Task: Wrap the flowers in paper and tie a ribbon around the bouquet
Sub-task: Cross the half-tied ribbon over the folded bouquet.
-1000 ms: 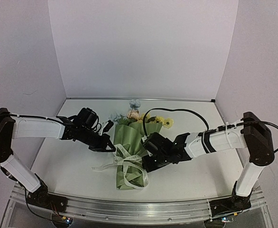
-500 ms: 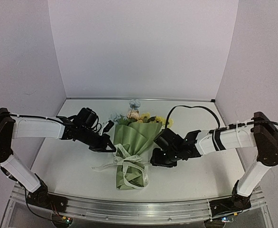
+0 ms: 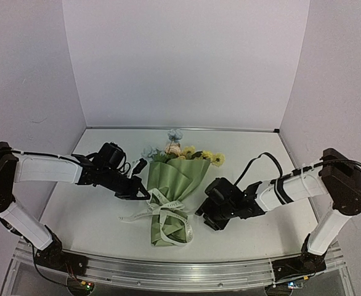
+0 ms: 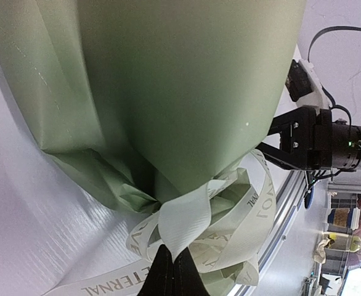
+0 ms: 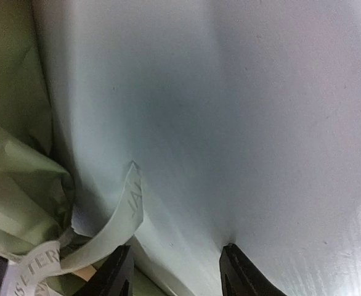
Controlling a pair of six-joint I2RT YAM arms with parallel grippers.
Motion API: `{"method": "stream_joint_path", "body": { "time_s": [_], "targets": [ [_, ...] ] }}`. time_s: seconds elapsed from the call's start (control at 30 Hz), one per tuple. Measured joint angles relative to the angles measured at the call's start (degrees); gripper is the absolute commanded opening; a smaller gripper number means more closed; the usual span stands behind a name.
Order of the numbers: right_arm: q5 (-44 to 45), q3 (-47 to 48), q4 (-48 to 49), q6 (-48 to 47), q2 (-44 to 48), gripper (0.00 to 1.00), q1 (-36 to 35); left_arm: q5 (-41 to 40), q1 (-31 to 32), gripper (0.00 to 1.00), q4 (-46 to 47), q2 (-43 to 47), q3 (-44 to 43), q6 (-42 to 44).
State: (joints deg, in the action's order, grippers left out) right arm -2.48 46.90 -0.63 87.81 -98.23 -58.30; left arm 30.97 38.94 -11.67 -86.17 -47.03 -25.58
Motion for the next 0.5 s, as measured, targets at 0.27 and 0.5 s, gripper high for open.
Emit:
{"method": "stream_joint_path", "body": {
  "time_s": [0.27,0.5],
  "targets": [
    [0.3,-1.69,11.05,10.24,-2.42,0.51,0.04,0.31,0.0,0.0,0.83,2.38,1.88,-0.88],
    [-0.5,-0.92,18.07,14.36,-6.45,0.23,0.16,0.38,0.0,0.01,2.04,3.09,2.36,-1.62]
  ]
}}
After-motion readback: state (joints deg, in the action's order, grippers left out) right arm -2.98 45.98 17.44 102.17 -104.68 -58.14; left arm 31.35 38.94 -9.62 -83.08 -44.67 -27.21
